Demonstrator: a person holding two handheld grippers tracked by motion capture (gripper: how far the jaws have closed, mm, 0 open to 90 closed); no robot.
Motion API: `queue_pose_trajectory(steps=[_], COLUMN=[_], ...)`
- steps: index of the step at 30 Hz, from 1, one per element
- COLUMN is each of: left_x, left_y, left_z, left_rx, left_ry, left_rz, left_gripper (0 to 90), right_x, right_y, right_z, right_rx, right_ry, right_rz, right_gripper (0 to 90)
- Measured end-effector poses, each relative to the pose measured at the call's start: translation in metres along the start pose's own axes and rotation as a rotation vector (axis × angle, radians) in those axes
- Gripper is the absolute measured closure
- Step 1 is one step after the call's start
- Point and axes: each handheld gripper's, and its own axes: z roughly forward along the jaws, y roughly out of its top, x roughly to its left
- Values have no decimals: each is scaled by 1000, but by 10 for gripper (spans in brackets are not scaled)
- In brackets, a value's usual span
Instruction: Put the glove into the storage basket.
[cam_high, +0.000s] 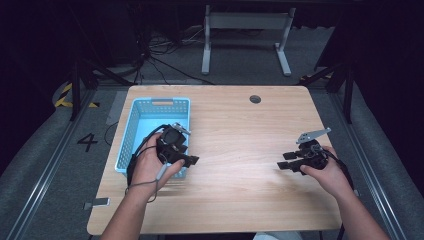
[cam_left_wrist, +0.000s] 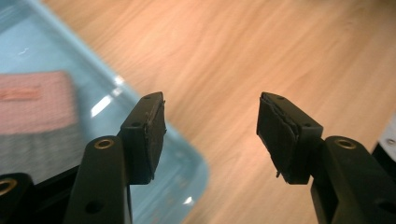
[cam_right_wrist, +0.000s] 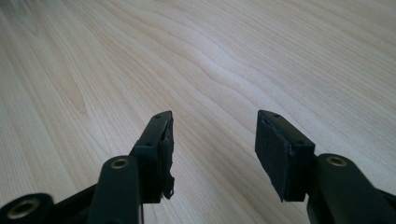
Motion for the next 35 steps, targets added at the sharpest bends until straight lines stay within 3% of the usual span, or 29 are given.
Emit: queue_pose_trajectory(steps=[2, 5, 8, 13, 15, 21, 24, 27, 32, 35], left_x=[-7, -13, -17, -20, -25, -32, -35, -40, -41, -41], left_y=[0, -1, -4, -10, -13, -18, -19, -22, -27, -31], left_z=[5, 14, 24, 39, 48, 64, 72, 82, 87, 86], left_rx=[-4, -15, -13, -4, -2, -14, 13, 47, 40, 27], left_ry=[-20, -90, -99, -85, -53, -65, -64, -26, -25, -34], left_rz=[17, 38, 51, 34, 48, 48, 57, 80, 102, 93], left_gripper=[424, 424, 432, 432, 441, 441, 441, 426, 421, 401], right_x=[1, 2, 3, 4, 5, 8, 9, 8, 6, 5], right_y=[-3, -6, -8, -11, -13, -15, -16, -18, -18, -19], right_z=[1, 2, 4, 8, 12, 18, 20, 20, 20, 20], right_rx=[2, -4, -10, -6, -7, -7, -3, -5, -18, -30], right_ry=[-2, -1, 4, 2, 3, -3, -10, -17, -18, -18], right_rz=[-4, -1, -4, -13, -24, -38, -45, -47, -43, -44], right_gripper=[476, 475, 472, 471, 469, 467, 468, 466, 461, 452])
